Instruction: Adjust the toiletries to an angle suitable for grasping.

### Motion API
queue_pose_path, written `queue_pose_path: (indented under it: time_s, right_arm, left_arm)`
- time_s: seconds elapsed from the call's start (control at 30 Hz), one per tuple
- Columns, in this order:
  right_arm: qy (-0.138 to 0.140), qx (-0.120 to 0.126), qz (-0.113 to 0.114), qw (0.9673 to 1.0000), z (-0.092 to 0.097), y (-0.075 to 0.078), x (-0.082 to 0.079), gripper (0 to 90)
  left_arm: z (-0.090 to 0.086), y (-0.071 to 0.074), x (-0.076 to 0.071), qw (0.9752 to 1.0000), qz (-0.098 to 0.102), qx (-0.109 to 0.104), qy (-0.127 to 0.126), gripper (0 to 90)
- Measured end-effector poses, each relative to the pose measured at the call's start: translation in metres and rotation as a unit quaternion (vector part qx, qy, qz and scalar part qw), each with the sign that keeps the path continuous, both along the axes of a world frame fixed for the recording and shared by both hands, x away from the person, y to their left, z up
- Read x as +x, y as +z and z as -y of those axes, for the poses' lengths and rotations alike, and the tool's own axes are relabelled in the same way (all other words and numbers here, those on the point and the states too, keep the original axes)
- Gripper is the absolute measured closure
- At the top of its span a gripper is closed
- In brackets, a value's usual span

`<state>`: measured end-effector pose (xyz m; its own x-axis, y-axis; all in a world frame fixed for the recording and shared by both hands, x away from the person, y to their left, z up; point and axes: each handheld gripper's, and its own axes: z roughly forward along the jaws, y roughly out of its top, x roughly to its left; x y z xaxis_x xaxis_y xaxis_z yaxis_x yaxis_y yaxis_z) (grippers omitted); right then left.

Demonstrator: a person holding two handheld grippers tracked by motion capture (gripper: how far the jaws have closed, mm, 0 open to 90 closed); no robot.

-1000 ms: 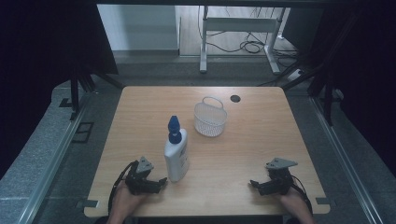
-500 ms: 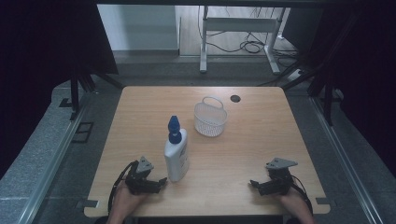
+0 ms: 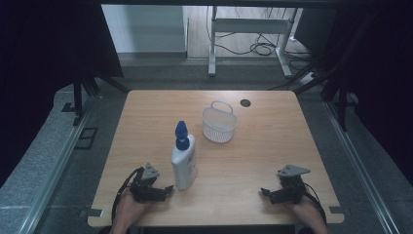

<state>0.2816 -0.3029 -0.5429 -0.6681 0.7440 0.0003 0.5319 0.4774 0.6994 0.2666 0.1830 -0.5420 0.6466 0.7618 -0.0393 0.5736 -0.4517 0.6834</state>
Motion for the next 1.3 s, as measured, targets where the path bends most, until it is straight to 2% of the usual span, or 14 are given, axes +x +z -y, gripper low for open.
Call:
queue_pose_path:
  time_s: [0.2, 0.33, 0.53, 0.73, 0.87, 0.97, 1.3]
  right_arm:
    - [0.0, 0.0, 0.0, 1.0, 0.0, 0.0, 0.0, 0.0]
    - [0.0, 0.0, 0.0, 1.0, 0.0, 0.0, 0.0, 0.0]
    - [0.0, 0.0, 0.0, 1.0, 0.0, 0.0, 0.0, 0.0]
    - [0.0, 0.0, 0.0, 1.0, 0.0, 0.0, 0.0, 0.0]
    - [0.001, 0.001, 0.0, 1.0, 0.0, 0.0, 0.0, 0.0]
    - [0.002, 0.001, 0.0, 1.0, 0.0, 0.0, 0.0, 0.0]
    - [0.003, 0.0, 0.0, 1.0, 0.0, 0.0, 0.001, 0.0]
  left_arm:
    - [-0.002, 0.003, 0.001, 1.0, -0.002, -0.002, 0.005, 19.5]
    - [-0.002, 0.009, 0.002, 0.9998, 0.001, -0.016, 0.011, 21.2]
    - [-0.002, 0.013, 0.004, 0.9998, 0.005, -0.014, 0.011, 24.3]
    - [0.0, 0.018, 0.01, 0.9994, 0.016, -0.025, 0.02, 37.6]
    - [0.003, 0.018, 0.013, 0.9993, 0.017, -0.027, 0.02, 43.6]
    - [0.007, 0.018, 0.016, 0.9992, 0.019, -0.027, 0.02, 51.7]
    - [0.014, 0.018, 0.026, 0.9995, 0.013, -0.026, 0.009, 71.7]
